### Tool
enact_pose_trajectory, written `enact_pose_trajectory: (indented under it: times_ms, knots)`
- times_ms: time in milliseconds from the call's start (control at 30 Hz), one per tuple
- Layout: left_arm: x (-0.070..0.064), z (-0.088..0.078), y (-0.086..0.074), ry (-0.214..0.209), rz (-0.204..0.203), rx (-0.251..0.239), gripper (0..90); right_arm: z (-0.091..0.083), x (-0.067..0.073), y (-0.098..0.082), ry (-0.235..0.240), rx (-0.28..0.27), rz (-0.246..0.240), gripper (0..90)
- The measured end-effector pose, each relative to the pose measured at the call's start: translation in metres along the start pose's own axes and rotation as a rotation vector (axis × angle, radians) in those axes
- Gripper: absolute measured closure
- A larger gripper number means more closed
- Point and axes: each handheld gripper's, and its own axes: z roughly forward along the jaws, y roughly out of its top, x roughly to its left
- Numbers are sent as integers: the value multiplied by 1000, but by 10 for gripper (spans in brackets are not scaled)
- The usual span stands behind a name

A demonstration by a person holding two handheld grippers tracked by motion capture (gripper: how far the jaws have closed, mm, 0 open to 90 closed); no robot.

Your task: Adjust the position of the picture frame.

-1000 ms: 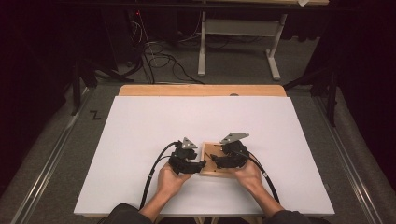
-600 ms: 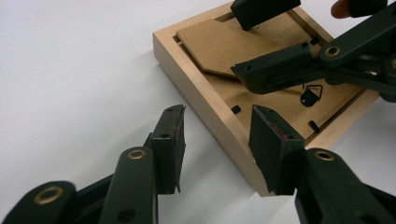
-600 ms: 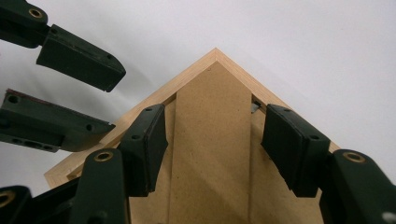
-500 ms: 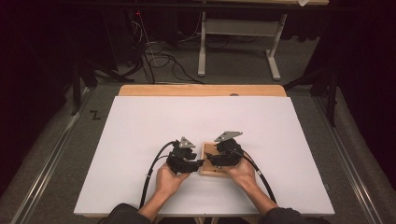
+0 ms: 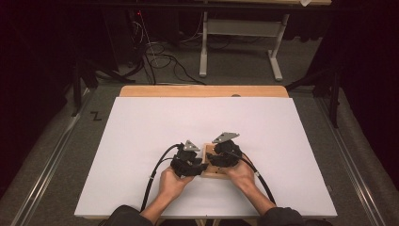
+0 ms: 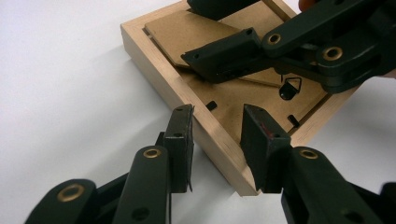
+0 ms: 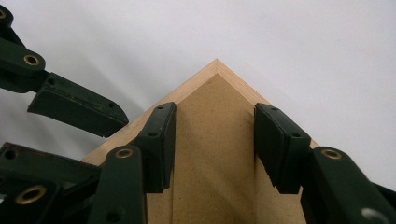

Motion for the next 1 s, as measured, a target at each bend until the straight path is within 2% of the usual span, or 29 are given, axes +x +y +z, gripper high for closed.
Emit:
enact_pose_trajectory:
  times_ms: [300, 433, 1000]
  knots:
    - [2, 0, -1, -7, -6, -7, 652, -1, 1, -1, -4, -4, 4, 512]
    - [1, 0, -1, 3, 1, -9, 659, -4, 1, 0, -4, -11, 1, 512]
    - [-1, 1, -1, 14, -8, -18, 668, -24, 3, -4, -17, -96, -27, 512]
